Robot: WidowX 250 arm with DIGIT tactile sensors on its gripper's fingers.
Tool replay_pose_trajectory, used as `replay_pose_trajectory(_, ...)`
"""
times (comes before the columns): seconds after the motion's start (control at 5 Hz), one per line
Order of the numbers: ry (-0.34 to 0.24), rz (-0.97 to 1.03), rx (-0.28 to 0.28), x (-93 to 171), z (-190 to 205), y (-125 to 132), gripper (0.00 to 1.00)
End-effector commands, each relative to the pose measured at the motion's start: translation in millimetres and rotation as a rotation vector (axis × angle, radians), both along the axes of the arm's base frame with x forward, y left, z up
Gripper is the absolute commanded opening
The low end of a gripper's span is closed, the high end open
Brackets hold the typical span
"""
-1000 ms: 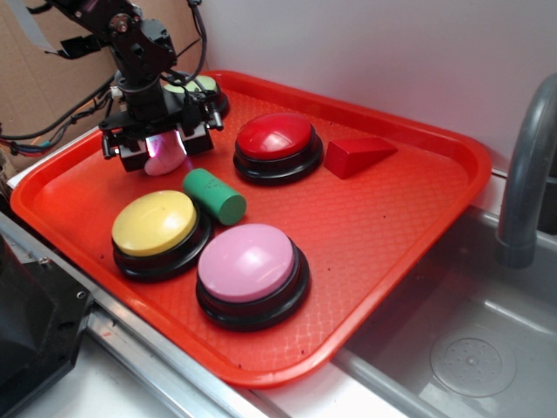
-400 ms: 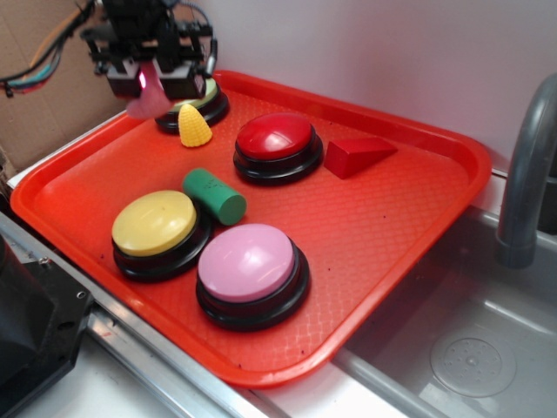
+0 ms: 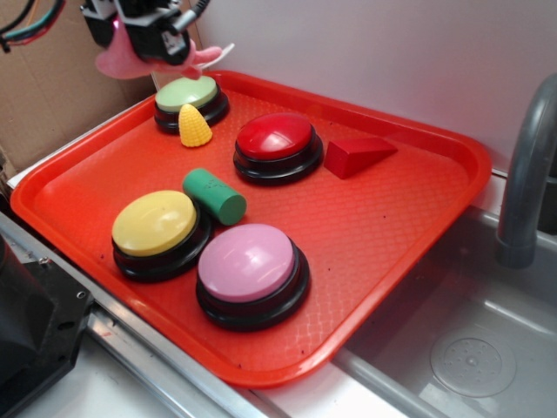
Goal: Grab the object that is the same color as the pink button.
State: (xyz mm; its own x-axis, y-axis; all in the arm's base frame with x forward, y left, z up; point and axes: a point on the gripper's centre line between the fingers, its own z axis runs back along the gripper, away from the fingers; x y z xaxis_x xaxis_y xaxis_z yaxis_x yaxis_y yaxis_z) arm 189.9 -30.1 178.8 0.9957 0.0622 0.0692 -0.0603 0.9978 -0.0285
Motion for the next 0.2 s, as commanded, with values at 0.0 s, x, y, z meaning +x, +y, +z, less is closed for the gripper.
replay_pose_trajectory(0.0,-0.066,0.005,-0.096,-3.9,16.1,17.8,0.00)
